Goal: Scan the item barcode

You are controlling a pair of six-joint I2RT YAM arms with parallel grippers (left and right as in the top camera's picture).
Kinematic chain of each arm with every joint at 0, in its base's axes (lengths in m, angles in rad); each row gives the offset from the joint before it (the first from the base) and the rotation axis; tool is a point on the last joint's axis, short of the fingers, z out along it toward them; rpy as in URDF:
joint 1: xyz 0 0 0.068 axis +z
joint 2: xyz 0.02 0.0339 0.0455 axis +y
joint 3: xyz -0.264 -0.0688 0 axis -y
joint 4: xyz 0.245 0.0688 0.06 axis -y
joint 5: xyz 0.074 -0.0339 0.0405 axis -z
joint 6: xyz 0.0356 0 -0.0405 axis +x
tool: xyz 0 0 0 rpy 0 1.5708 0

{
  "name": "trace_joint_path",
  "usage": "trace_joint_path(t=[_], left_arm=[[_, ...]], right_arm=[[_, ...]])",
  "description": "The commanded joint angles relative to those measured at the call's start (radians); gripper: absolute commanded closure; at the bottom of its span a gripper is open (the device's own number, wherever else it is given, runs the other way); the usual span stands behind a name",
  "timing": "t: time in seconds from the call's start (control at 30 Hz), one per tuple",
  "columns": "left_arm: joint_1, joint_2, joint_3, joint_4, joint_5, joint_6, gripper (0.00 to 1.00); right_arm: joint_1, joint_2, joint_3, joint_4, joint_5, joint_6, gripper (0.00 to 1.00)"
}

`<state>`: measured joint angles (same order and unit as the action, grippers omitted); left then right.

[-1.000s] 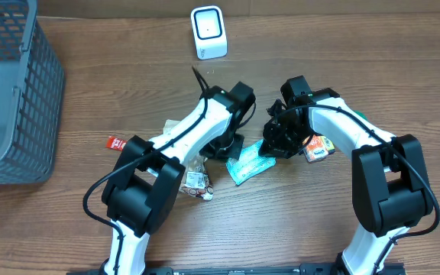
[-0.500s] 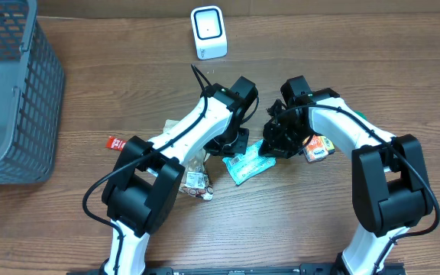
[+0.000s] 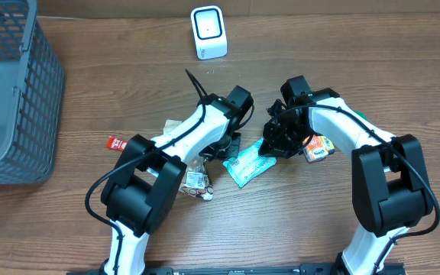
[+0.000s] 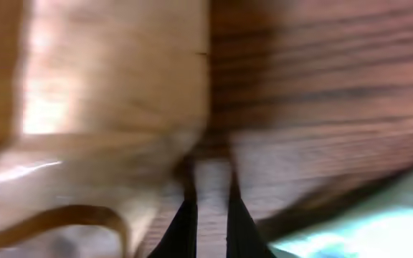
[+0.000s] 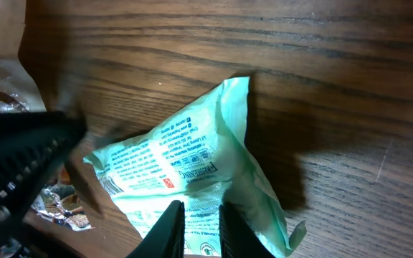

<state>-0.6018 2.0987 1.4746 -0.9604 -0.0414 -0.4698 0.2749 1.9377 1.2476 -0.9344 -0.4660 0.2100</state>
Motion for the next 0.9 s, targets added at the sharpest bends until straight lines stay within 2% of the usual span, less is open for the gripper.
trace_joint_path(t=[0.0,0.17,0.27,0.3,0.47,0.57,0.73,0.87], left_arm=[[0.018,0.01,0.043,-0.037,-0.092,-0.017,0.96],[0.018,-0.026,0.163,-0.134,-0.001,-0.003,0.96],[0.019,-0.072,0.186,-0.155,0.065,0.026,0.96],[0.019,-0.1,0.187,-0.161,0.08,0.029,0.96],[0.02,-0.149,0.187,-0.179,0.174,0.066,0.96],[0.018,-0.146,0.179,-0.199,0.256,0.1,0.88],[0.0,-0.139,0.12,-0.179,0.271,0.1,0.85],[-0.014,-0.139,0.05,-0.117,0.271,0.087,0.81]], right_arm=[[-0.001,0.008,0.003,0.006,0.02,0.002,0.82],[-0.001,0.008,0.003,0.006,0.013,0.002,0.8],[-0.005,0.007,0.017,0.009,-0.041,0.002,0.71],[-0.013,0.005,0.039,-0.005,-0.081,-0.003,0.64],[-0.045,0.003,0.144,-0.108,-0.106,-0.044,0.54],[-0.064,0.003,0.171,-0.151,-0.07,-0.084,0.41],[-0.074,0.004,0.165,-0.195,0.075,-0.084,0.4],[-0.074,0.004,0.165,-0.204,0.093,-0.084,0.39]])
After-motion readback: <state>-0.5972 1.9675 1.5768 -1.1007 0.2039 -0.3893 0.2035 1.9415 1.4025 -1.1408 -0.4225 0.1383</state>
